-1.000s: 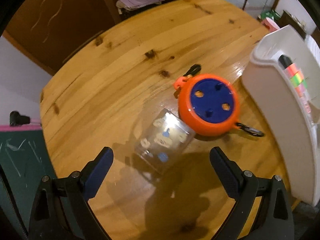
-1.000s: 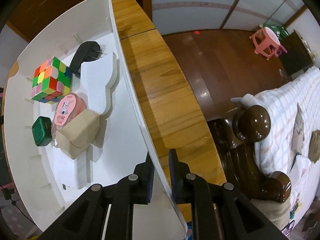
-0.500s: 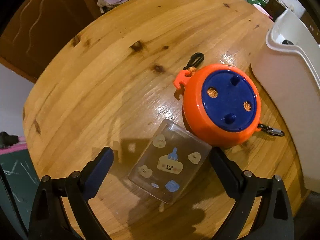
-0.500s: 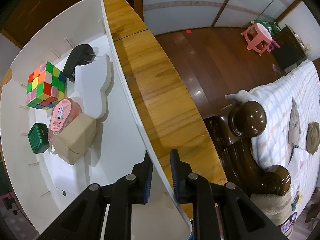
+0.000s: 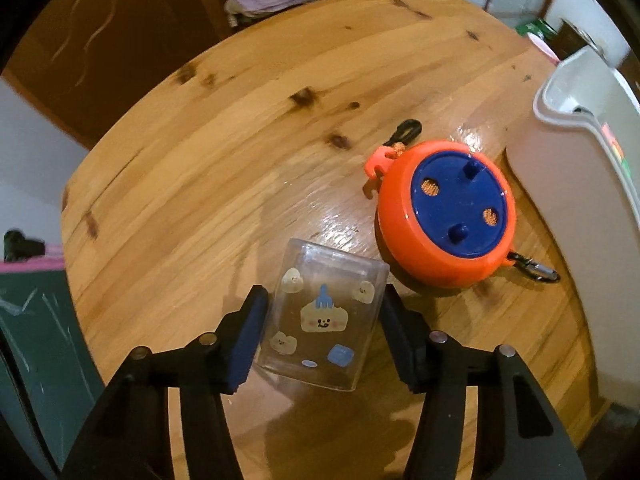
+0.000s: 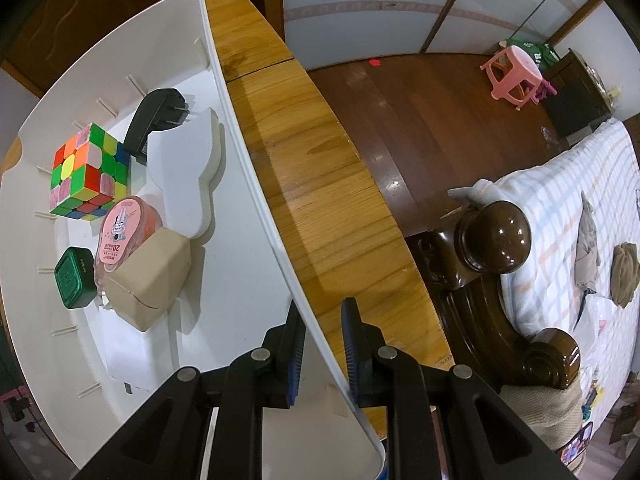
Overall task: Organize rigid objects
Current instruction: 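Grasp the clear plastic box with the left tool and lift it, then lower the clear box into the tray and open the left tool, then move the left tool back to the orange-blue tape measure, then grasp the orange-blue tape measure with the left tool and lift it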
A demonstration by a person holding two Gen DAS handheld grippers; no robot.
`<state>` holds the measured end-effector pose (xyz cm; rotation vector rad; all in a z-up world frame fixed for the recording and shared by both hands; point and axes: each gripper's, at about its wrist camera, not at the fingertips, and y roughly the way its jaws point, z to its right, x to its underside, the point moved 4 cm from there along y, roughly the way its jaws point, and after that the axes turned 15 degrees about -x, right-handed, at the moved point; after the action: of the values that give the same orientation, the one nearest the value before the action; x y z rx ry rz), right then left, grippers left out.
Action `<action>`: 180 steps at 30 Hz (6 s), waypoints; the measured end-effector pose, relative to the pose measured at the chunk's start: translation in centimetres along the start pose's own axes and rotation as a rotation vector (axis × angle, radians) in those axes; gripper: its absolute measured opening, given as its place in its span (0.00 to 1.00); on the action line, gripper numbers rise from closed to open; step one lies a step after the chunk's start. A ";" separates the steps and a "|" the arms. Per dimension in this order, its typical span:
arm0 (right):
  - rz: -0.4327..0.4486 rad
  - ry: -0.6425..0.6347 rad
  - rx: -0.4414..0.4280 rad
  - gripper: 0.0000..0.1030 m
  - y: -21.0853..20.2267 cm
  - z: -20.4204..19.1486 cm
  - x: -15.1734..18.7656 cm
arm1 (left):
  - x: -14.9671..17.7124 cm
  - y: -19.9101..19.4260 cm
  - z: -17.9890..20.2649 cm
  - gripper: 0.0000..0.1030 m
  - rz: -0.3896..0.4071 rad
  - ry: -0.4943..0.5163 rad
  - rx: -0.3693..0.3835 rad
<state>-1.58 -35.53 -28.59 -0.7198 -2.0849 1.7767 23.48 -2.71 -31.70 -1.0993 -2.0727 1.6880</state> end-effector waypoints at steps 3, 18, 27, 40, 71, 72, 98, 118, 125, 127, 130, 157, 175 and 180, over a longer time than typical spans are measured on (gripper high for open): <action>0.002 -0.008 -0.002 0.18 0.0 -0.1 0.0 | 0.4 -1.7 -0.3 0.58 -0.008 -0.053 -0.014; -0.006 -0.085 -0.074 0.13 -0.3 0.1 0.3 | -1.4 -15.1 3.3 0.57 0.077 -0.156 -0.038; -0.038 -0.179 -0.138 0.08 0.0 0.2 0.3 | -5.5 -19.9 10.7 0.57 0.096 -0.198 -0.007; -0.068 -0.277 -0.185 0.07 0.2 -0.2 0.2 | -8.7 -15.2 20.2 0.57 -0.005 -0.214 0.000; -0.075 -0.351 -0.194 0.07 0.4 -0.3 0.3 | -11.2 -9.6 26.8 0.91 -0.042 -0.148 -0.121; -0.076 -0.352 -0.195 0.07 0.5 -0.2 0.3 | -11.1 -9.5 26.9 0.93 -0.050 -0.149 -0.110; -0.106 -0.306 -0.212 0.08 0.8 0.2 -0.1 | -7.2 -16.4 23.4 0.98 0.001 -0.209 -0.148; -0.083 -0.293 -0.168 0.08 -0.5 -0.3 0.1 | -2.8 -21.4 7.4 0.98 -0.025 -0.518 -0.248; -0.068 -0.292 -0.111 0.08 -0.5 -0.6 0.9 | -3.6 -18.9 1.4 0.98 -0.033 -0.596 -0.305; -0.064 -0.280 -0.099 0.09 -0.6 -0.5 0.9 | -4.3 -18.1 0.3 0.98 -0.025 -0.607 -0.300; -0.058 -0.248 -0.086 0.10 -0.6 -0.5 0.9 | -5.3 -15.8 -0.9 0.98 -0.040 -0.605 -0.287; 0.006 -0.134 0.010 0.19 -1.2 -1.2 1.4 | -6.3 2.3 0.9 0.98 -0.500 -0.913 0.034; 0.005 -0.137 0.002 0.19 -1.3 -0.9 1.8 | -1.7 2.9 2.9 0.91 -0.558 -0.982 -0.014; 0.007 -0.135 -0.001 0.19 -1.3 -0.8 1.8 | -1.7 2.0 3.5 0.81 -0.522 -0.972 -0.031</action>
<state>-2.86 -33.97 -27.34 -0.6240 -2.1715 1.8763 23.29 -6.40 -34.17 0.4010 -2.5429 2.0800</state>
